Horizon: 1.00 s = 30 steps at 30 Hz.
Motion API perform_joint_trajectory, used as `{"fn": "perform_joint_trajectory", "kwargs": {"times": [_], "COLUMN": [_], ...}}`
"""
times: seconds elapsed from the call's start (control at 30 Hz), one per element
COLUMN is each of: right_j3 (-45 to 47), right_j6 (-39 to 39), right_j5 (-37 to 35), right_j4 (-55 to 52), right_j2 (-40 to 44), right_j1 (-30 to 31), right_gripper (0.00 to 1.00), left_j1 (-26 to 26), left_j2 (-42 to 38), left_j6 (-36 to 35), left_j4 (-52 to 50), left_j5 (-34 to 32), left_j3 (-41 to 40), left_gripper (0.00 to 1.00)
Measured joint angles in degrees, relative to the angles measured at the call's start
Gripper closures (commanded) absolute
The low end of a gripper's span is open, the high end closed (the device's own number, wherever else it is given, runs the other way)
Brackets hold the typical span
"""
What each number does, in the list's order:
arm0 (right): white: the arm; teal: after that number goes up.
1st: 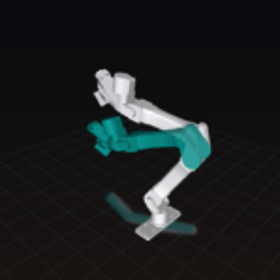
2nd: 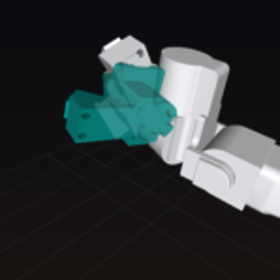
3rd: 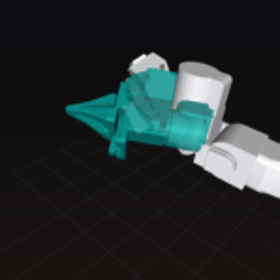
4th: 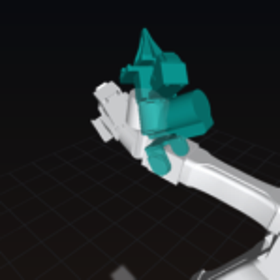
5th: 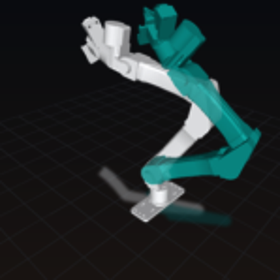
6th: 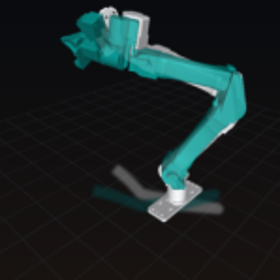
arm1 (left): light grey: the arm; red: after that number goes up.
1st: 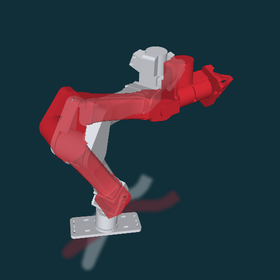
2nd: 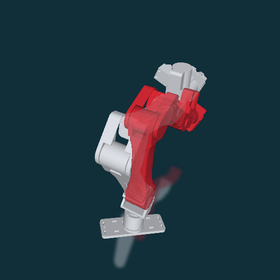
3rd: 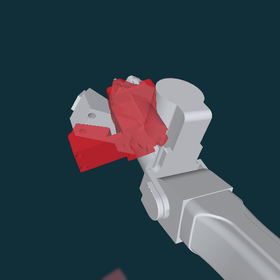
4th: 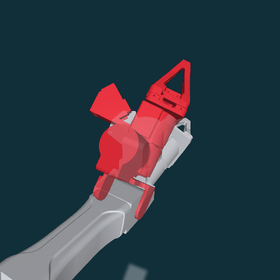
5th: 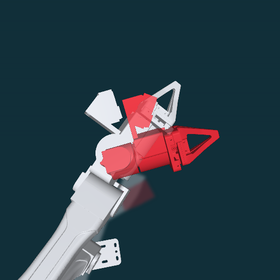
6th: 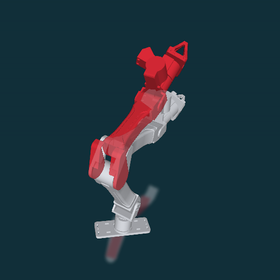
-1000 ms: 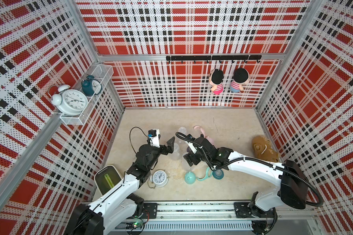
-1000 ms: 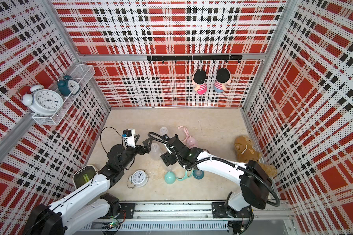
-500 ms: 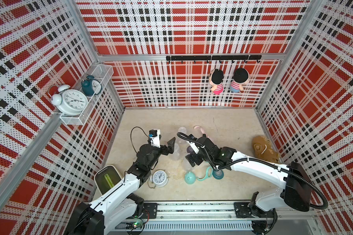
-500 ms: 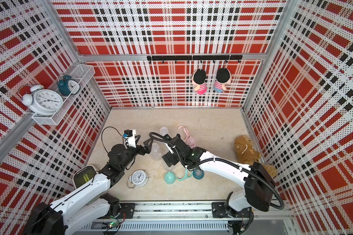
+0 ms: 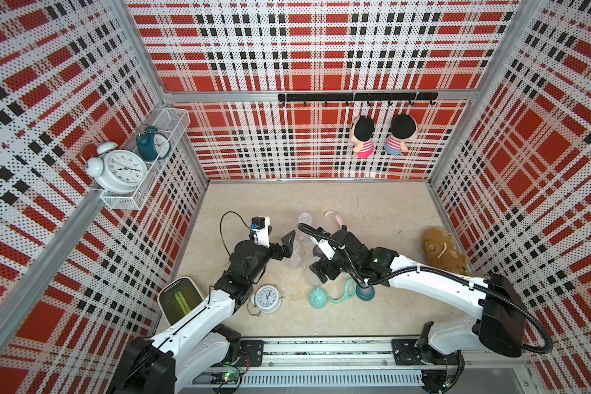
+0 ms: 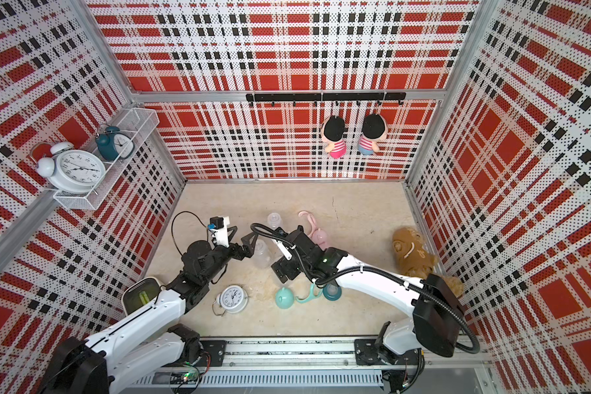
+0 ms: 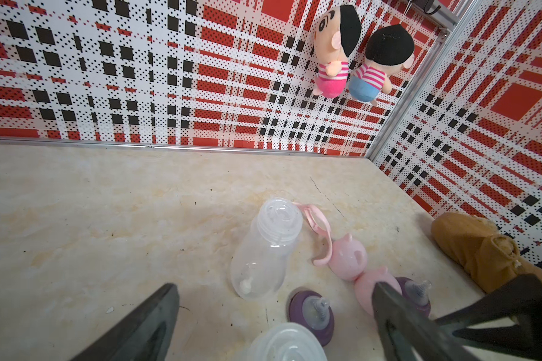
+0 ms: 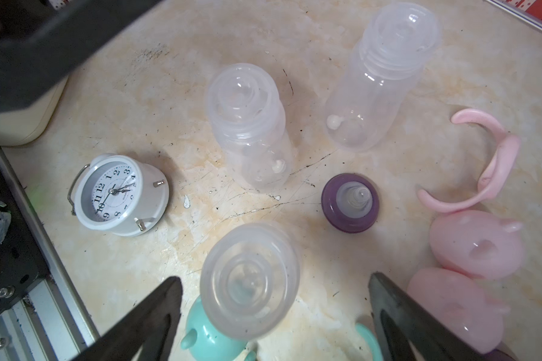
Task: Assemble the baby bottles
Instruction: Pick up the baby bottle from the center of the board.
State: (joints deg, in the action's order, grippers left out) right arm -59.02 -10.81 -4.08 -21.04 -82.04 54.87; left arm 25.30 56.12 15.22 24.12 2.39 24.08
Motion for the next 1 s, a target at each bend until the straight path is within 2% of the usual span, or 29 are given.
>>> {"fn": "perform_joint_trajectory", "kwargs": {"times": [0.5, 1.0], "right_j3": [2.8, 3.5], "right_j6": [-1.3, -2.5], "right_j5": [-0.3, 0.6], "right_j4": [5.8, 8.5], "right_j2": [-4.2, -6.3], "right_j1": [0.1, 0.1], "right_gripper": [0.14, 0.41], "left_j1": [1.6, 3.9], "left_j2": [-1.9, -1.9], "left_j6": [0.0, -1.1], "left_j4": [-0.5, -0.7], "left_j5": [-0.2, -0.5], "left_j3": [0.0, 0.0], "left_gripper": [0.04, 0.08]}}
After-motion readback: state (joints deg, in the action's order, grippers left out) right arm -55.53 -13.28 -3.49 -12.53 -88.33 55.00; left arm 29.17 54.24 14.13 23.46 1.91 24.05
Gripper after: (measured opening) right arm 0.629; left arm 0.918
